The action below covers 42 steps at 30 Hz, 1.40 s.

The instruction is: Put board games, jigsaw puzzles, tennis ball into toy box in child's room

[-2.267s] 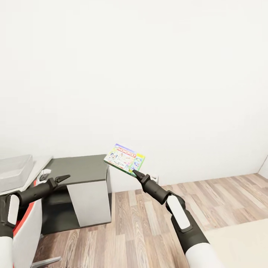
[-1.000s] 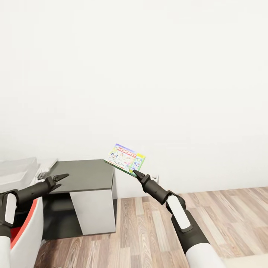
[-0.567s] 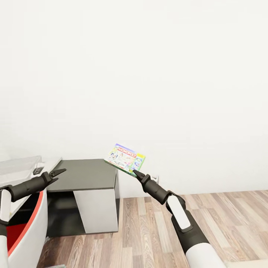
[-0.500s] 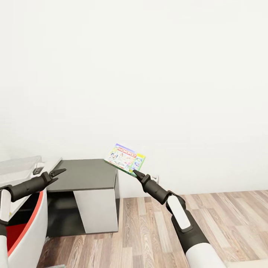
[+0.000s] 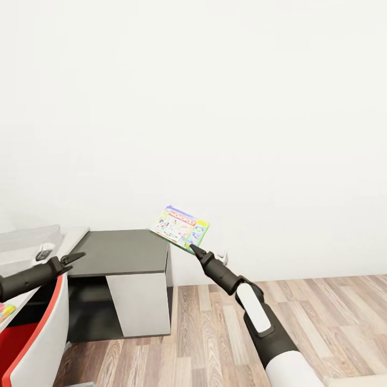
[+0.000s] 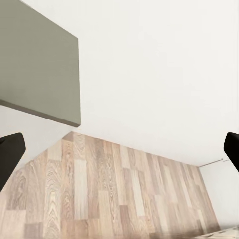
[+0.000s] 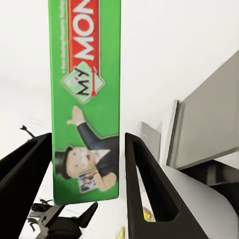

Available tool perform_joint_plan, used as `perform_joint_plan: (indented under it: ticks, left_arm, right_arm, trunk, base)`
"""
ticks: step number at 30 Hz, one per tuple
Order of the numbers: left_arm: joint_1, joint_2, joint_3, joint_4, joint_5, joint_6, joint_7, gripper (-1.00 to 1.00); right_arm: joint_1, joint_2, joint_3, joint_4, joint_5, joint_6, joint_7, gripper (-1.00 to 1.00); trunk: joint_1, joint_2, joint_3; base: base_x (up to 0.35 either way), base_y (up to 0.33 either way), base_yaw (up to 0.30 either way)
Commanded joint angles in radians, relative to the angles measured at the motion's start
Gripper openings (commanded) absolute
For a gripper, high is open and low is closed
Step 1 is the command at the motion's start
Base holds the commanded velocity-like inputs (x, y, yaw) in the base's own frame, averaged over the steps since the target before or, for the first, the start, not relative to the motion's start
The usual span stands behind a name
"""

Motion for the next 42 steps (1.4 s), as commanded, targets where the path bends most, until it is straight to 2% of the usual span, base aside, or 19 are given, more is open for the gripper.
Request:
perform_joint_plan:
  ticks: [1,7,13,23,30,42]
  left_arm:
    - [0.0,-0.001,-0.001,0.0,0.003,0.006,-0.009,1.0]
    - [0.002,0.002,-0.001,0.001,0.002,0.006,-0.052,1.0]
    - [0.005,0.005,0.009,0.001,0.0,0.006,-0.126,1.0]
    - [0.007,0.01,0.041,0.001,-0.005,0.006,-0.138,1.0]
    - [0.007,0.01,0.042,0.001,-0.005,0.006,-0.138,1.0]
    - [0.007,0.01,0.041,0.001,-0.005,0.006,-0.138,1.0]
  right_arm:
    - [-0.001,0.0,0.005,0.0,-0.007,0.003,-0.003,-1.0]
    - [0.0,0.0,0.015,0.017,-0.007,-0.004,-0.01,-1.0]
    - [-0.001,0.0,0.025,0.027,-0.007,-0.019,-0.012,-1.0]
    - [-0.001,-0.002,0.026,0.029,-0.007,-0.025,-0.011,-1.0]
    - [-0.001,-0.002,0.027,0.029,-0.007,-0.024,-0.012,-1.0]
    - [-0.001,-0.002,0.028,0.039,-0.007,-0.025,-0.013,-1.0]
  trunk:
    - [0.001,-0.002,-0.002]
    - [0.001,-0.002,-0.002]
    - [0.001,-0.002,-0.002]
    - [0.001,-0.002,-0.002]
    - [0.001,-0.002,-0.002]
    - [0.001,-0.002,-0.002]
  base:
    - [0.0,0.0,0.0]
    - [0.0,0.0,0.0]
    - [0.0,0.0,0.0]
    - [0.028,0.0,0.0]
    - [0.257,0.0,0.0]
    - [0.026,0.0,0.143]
